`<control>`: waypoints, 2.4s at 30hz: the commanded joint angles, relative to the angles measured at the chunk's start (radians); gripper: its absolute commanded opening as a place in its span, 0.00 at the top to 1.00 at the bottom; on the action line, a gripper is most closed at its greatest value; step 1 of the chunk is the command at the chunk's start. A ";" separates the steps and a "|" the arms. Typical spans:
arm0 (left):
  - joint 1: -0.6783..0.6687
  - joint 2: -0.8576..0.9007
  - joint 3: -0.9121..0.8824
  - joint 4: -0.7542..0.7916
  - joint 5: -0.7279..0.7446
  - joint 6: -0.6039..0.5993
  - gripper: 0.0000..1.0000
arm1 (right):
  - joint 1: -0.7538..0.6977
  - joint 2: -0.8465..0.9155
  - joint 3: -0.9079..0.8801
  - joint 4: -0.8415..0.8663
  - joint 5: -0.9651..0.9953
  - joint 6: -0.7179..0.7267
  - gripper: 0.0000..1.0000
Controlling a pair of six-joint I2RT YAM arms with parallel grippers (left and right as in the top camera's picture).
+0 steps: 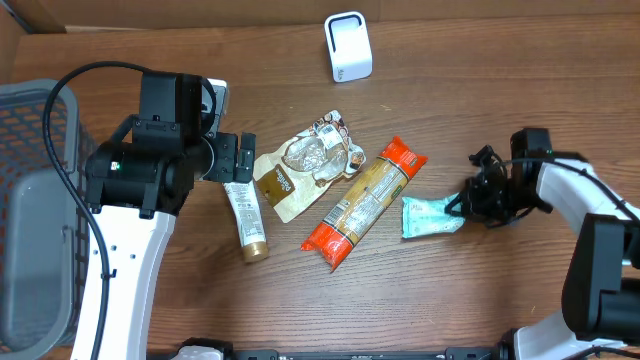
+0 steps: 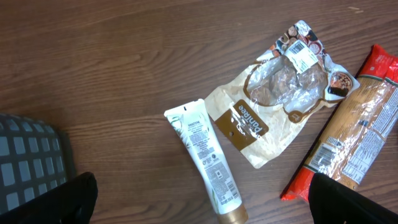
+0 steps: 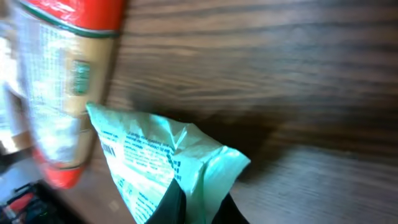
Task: Scan the item barcode
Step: 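Carry the mint-green packet up toward the white scanner, then hold the mint-green packet in front of the white scanner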
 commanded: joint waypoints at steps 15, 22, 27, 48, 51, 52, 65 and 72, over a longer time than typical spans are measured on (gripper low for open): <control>0.001 0.007 0.008 0.001 -0.011 0.019 0.01 | 0.004 -0.064 0.396 -0.251 -0.212 0.072 0.96; 0.001 0.007 0.008 0.001 -0.011 0.019 0.00 | 0.096 -0.064 0.396 -0.242 -0.220 0.072 0.96; 0.001 0.007 0.008 0.001 -0.011 0.019 0.00 | 0.181 -0.064 0.396 -0.222 -0.220 0.072 0.96; 0.001 0.007 0.008 0.000 -0.011 0.019 0.00 | 0.275 -0.070 0.403 -0.204 -0.220 0.058 0.96; 0.001 0.007 0.008 0.001 -0.011 0.019 0.01 | 0.275 -0.079 0.445 -0.230 -0.209 0.058 0.96; 0.001 0.007 0.008 0.001 -0.012 0.019 0.00 | 0.275 -0.082 0.477 -0.251 -0.190 0.058 0.96; 0.001 0.007 0.008 0.001 -0.011 0.019 0.00 | 0.568 -0.021 0.752 0.127 1.019 -0.002 0.96; 0.001 0.007 0.008 0.001 -0.011 0.019 0.00 | 0.644 0.145 0.752 0.612 1.265 -0.483 0.96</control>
